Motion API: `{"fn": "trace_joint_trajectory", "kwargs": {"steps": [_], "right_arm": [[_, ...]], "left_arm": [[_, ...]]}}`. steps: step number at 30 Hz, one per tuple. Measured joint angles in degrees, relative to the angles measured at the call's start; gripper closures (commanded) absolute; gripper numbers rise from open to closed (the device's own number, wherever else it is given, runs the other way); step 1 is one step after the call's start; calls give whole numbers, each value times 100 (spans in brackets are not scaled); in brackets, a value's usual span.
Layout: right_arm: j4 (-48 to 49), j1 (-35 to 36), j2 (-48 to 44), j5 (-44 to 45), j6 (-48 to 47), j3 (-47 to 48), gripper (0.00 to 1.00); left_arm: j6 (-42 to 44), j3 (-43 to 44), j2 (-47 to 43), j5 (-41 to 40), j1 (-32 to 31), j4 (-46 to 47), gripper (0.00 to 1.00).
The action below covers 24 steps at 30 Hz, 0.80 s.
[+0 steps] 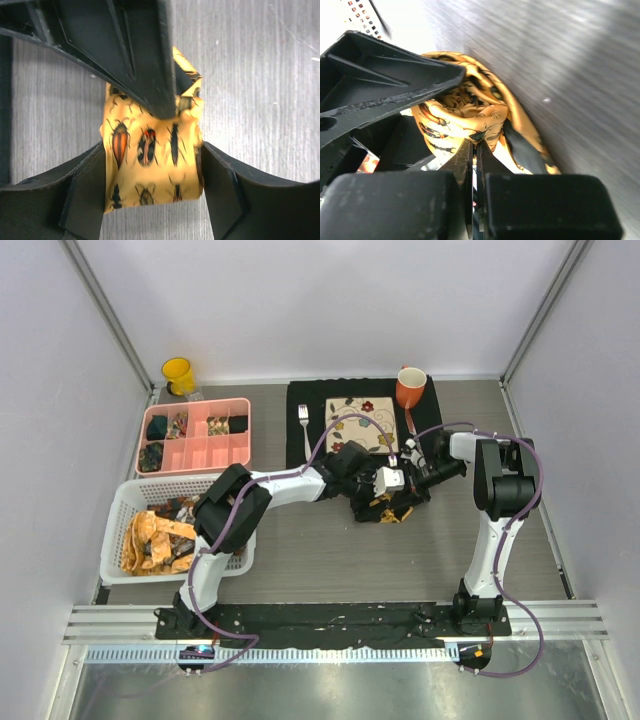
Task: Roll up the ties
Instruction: Roll the tie at the center of the board.
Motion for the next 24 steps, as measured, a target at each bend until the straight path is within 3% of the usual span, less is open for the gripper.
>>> {"fn": "trace_joint_trajectory", "kwargs": {"steps": [7,8,12,15,16,19,24], "right_arm": [[-319,-52,234,15,-181,254,99],[-356,-52,258,20,-208,284,99],[-459,-52,286,70,-280,363,99],[-584,-52,284,173,-321,461,76],[-643,-52,284,223,-341,509,60],[-763,-144,240,433,-466,627,35],[-835,-605,-92,671,-625,619,31]], "left_arm": [[-4,2,13,299,26,-33,42],[-7,17,24,313,24,-63,51],[-11,52,37,254,-4,-175,69],[24,92,37,114,-61,-254,78],[39,107,37,50,-87,-273,79],[96,129,35,-131,-146,-332,80],[223,164,33,-304,-210,-422,80]]}}
